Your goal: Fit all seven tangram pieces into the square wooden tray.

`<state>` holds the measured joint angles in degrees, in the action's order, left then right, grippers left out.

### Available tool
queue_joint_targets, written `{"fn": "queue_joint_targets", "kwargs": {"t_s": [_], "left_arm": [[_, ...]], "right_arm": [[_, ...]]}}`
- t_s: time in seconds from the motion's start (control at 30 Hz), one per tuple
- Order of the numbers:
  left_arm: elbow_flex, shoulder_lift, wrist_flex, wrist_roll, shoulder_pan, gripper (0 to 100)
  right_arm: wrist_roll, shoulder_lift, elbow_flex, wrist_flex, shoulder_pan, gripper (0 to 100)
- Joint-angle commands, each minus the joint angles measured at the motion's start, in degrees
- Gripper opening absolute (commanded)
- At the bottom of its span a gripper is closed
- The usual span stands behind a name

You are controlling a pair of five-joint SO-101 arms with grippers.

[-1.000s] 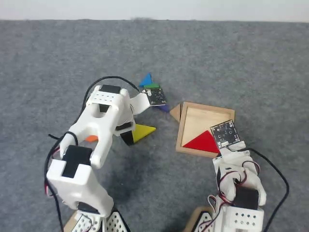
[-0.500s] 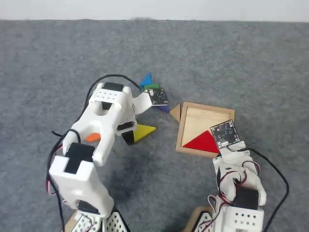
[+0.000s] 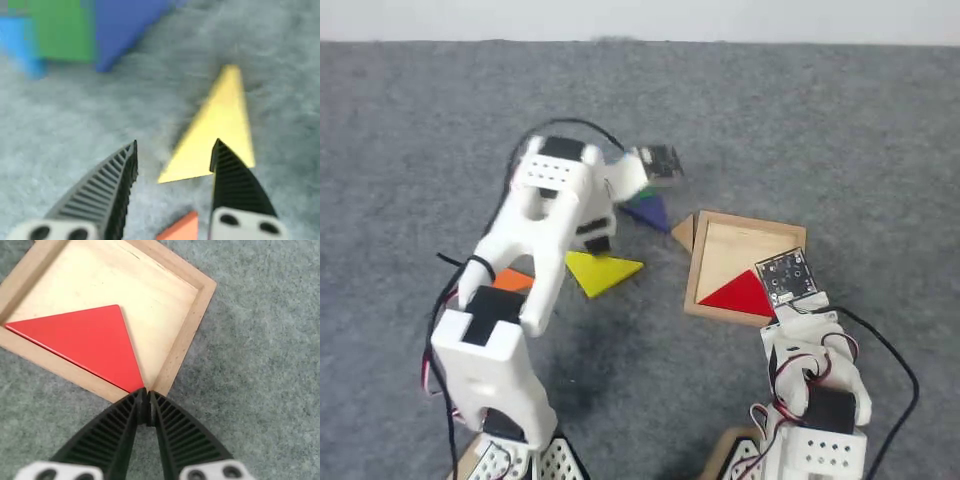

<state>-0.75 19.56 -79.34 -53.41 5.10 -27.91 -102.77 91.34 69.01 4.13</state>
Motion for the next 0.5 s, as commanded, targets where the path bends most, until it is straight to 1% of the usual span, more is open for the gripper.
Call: {"fn": "queue_joint_targets", "kwargs": {"t_s": [0.0,0.03,0.17,0.27,0.37,0.47], "left_arm": [[-3.56,-1.58,-3.16,-1.67,-2.37,22],[-2.59,-1.41,-3.16,-2.2,-2.81,22],[2.24,1.41,2.46,-2.37,-3.6,22],[4.26,5.54,4.84,-2.46,-3.43,22],[4.44,9.76,4.31,-4.4,-3.43,22],[4.53,10.29,0.18,-6.59,-3.43,22]], "right_arm": [[-0.97,0.13,-0.7,-0.22,-0.31,0.9],[-0.97,0.13,-0.7,-0.22,-0.31,0.9],[-0.97,0.13,-0.79,-0.22,-0.31,0.9],[-0.97,0.13,-0.79,-0.22,-0.31,0.9],[-0.97,0.13,-0.7,-0.22,-0.31,0.9],[-0.97,0.13,-0.62,-0.22,-0.31,0.9]]}}
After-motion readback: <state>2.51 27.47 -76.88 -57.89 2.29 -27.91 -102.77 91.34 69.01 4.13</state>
